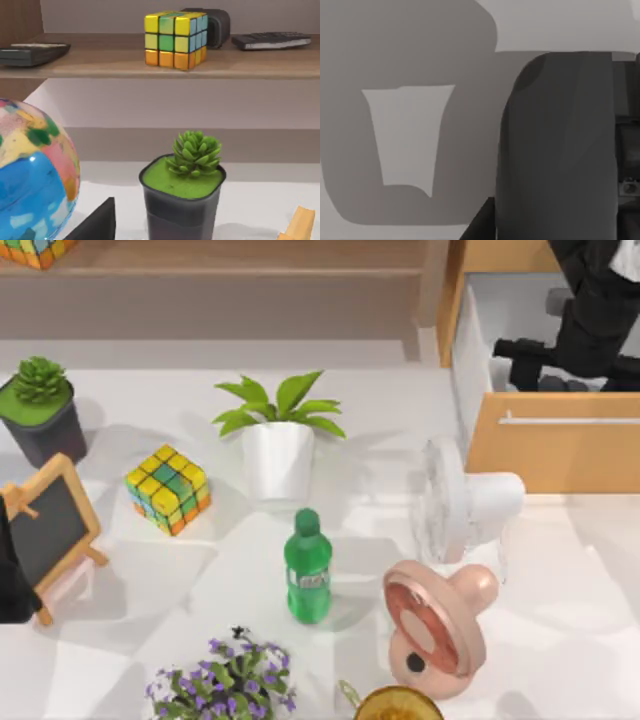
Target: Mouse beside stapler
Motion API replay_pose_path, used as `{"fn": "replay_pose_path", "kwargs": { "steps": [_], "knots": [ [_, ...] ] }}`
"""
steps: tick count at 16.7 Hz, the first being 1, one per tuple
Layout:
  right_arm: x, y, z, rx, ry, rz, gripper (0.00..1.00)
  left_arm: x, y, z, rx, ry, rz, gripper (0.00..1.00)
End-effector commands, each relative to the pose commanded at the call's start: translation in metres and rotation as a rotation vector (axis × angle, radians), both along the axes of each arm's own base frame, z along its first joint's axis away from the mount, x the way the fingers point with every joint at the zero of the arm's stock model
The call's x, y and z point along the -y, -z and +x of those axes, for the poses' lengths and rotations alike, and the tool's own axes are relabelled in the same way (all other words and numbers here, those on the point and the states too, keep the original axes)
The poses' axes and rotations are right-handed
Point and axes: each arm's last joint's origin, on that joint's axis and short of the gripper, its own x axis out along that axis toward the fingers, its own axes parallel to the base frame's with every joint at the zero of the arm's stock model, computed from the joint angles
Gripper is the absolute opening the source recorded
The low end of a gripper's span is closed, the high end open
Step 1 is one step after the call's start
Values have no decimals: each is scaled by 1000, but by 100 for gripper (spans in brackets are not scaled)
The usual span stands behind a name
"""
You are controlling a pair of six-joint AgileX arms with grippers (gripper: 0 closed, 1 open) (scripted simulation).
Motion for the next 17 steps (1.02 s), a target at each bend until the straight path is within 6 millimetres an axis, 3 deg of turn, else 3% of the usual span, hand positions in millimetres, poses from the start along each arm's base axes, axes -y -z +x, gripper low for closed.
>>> {"fn": "replay_pose_path", "kwargs": {
  "steps": [2,3,12,17],
  "knots": [
    [0,0,0,0,0,0,2,0,0,0,0,0,0,100],
    [0,0,0,0,0,0,0,0,0,0,0,0,0,100],
    [1,-2,0,4,3,1,0,0,0,0,0,0,0,100],
    [2,-32,-13,53,-78,-2,0,0,0,0,0,0,0,100]
  ]
}}
